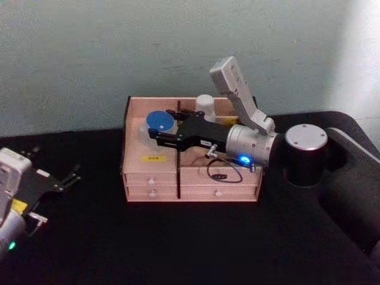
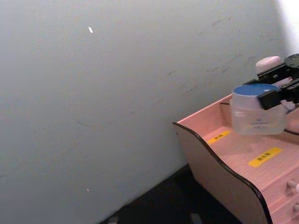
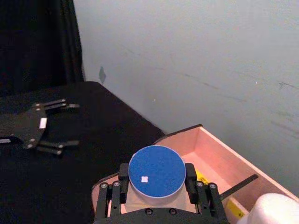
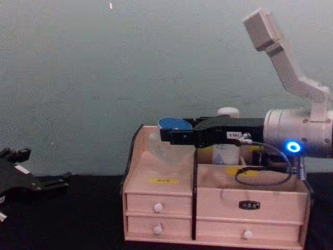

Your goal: Pick up the facial cleanser and watermelon frost from the table and place them into the tiered storage box.

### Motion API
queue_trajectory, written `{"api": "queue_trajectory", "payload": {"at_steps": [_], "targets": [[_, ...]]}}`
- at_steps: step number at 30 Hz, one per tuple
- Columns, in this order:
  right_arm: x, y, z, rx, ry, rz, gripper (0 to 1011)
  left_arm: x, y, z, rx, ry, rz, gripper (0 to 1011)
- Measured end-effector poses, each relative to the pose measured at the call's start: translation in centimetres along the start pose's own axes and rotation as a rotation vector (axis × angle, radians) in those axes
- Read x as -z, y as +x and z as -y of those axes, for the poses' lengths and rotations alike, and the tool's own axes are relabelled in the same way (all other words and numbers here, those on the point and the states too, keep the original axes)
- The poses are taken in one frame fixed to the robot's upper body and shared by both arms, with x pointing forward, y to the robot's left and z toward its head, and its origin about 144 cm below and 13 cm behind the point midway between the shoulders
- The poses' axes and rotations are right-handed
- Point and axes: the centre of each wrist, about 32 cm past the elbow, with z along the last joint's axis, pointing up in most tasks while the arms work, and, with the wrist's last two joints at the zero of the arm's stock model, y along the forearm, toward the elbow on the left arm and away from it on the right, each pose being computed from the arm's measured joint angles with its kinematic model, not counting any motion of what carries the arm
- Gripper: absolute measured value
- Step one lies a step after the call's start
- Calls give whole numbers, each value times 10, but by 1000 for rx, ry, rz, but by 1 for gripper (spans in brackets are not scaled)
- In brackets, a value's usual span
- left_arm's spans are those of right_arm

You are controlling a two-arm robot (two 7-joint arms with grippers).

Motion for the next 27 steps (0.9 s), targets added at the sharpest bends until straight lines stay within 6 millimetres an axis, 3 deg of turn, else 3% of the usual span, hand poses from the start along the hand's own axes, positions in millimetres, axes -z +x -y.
{"api": "queue_trajectory", "payload": {"at_steps": [27], "targets": [[5, 8, -25, 32, -50, -27, 715, 0, 0, 0, 0, 0, 0, 1001]]}}
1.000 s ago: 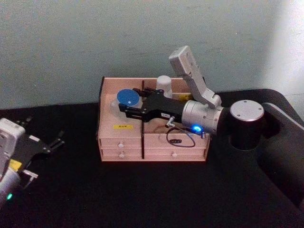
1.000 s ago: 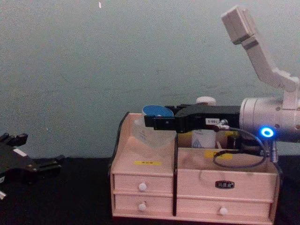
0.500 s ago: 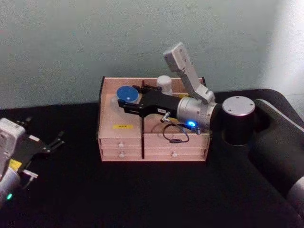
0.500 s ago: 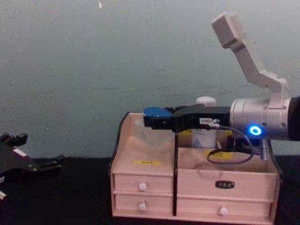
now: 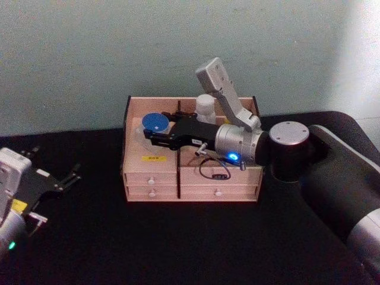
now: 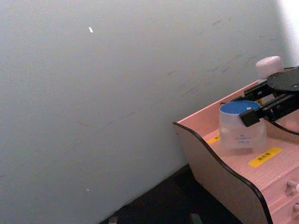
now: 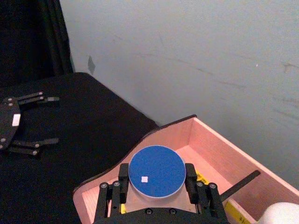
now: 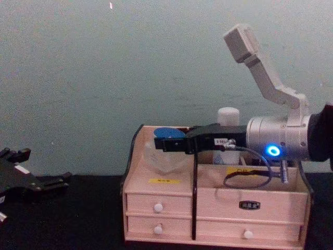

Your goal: Pick up the facial cleanser and watermelon frost from the table and place them into the tiered storage box.

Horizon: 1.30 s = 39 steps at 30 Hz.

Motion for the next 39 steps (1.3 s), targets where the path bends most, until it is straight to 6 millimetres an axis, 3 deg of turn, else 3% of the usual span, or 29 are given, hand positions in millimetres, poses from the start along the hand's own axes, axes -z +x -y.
{"api": "queue_trajectory", "payload": {"at_steps": [29, 39], "targets": [[2, 0, -4, -2, -10, 0, 718, 0, 0, 0, 0, 0, 0, 1001], [2, 0, -5, -3, -9, -1, 985, 0, 0, 0, 0, 0, 0, 1001]]}}
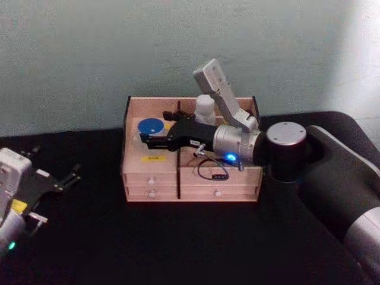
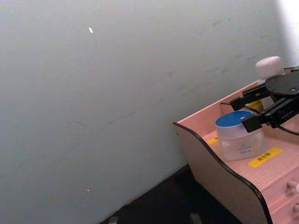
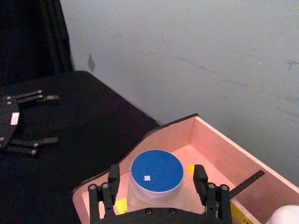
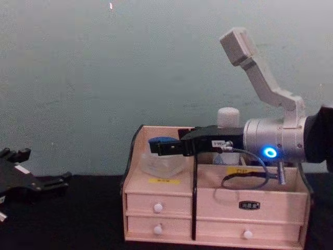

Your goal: Pick up the facial cleanser and watermelon frost from the table and place them into the tiered storage box.

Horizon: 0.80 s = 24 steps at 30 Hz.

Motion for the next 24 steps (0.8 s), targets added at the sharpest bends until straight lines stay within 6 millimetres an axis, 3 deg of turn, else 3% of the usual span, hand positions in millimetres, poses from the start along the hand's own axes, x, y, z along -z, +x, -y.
{"api": "queue_trajectory", "payload": {"at_steps": [10, 17, 24], "targets": [[0, -1, 1, -2, 6, 4, 1002, 0, 0, 0, 0, 0, 0, 1001], [-4, -6, 17, -11, 67, 20, 1002, 0, 0, 0, 0, 0, 0, 1001], [-4, -19, 59, -72, 121, 36, 1003, 0, 0, 0, 0, 0, 0, 1001]]}}
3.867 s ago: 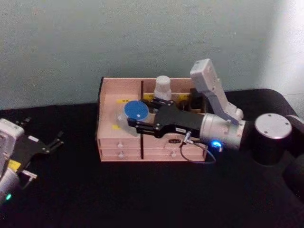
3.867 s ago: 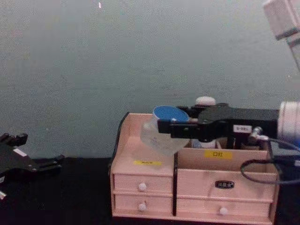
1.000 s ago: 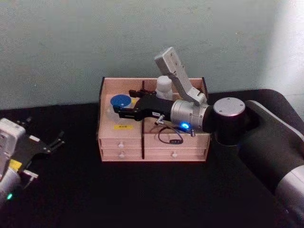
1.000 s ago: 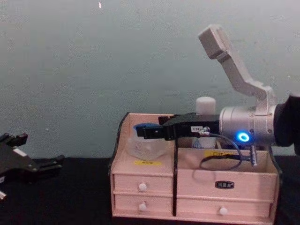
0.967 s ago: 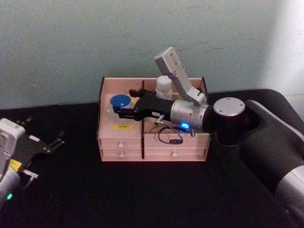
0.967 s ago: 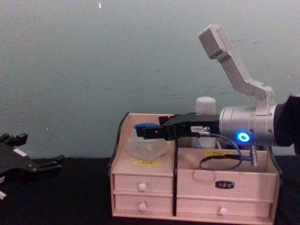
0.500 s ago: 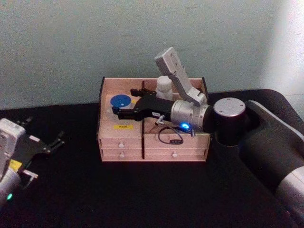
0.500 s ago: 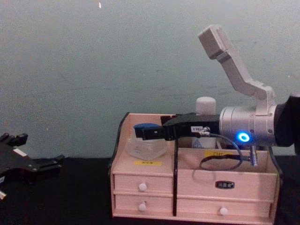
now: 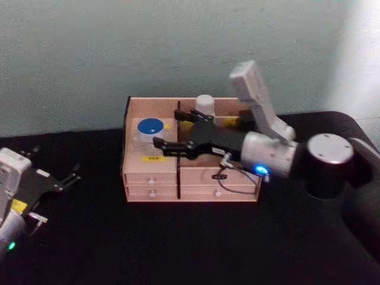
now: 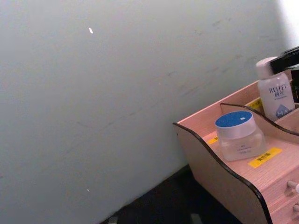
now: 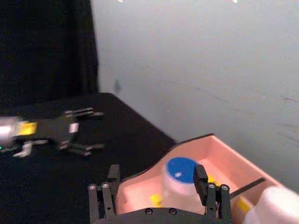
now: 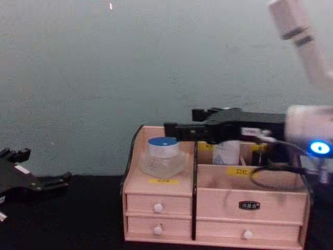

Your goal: Pick up the facial cleanser and watermelon frost from the table and place them into the tiered storage box.

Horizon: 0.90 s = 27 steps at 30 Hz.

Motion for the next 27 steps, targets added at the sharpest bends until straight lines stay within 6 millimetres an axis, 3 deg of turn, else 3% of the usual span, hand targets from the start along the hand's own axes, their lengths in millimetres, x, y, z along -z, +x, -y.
{"api": "queue_trajectory", "payload": {"at_steps": [11, 14, 16, 20, 22, 27], "targets": [[1, -21, 83, -53, -3, 16, 1002, 0, 0, 0, 0, 0, 0, 1001], [3, -24, 98, -28, -15, 20, 1002, 0, 0, 0, 0, 0, 0, 1001], [5, -29, 117, 29, -36, 29, 1002, 0, 0, 0, 0, 0, 0, 1001], [6, -31, 131, 112, -48, 34, 1002, 0, 0, 0, 0, 0, 0, 1001], [8, -32, 143, 234, -47, 35, 1002, 0, 0, 0, 0, 0, 0, 1001], [10, -31, 151, 420, -46, 32, 1002, 0, 0, 0, 0, 0, 0, 1001]]}}
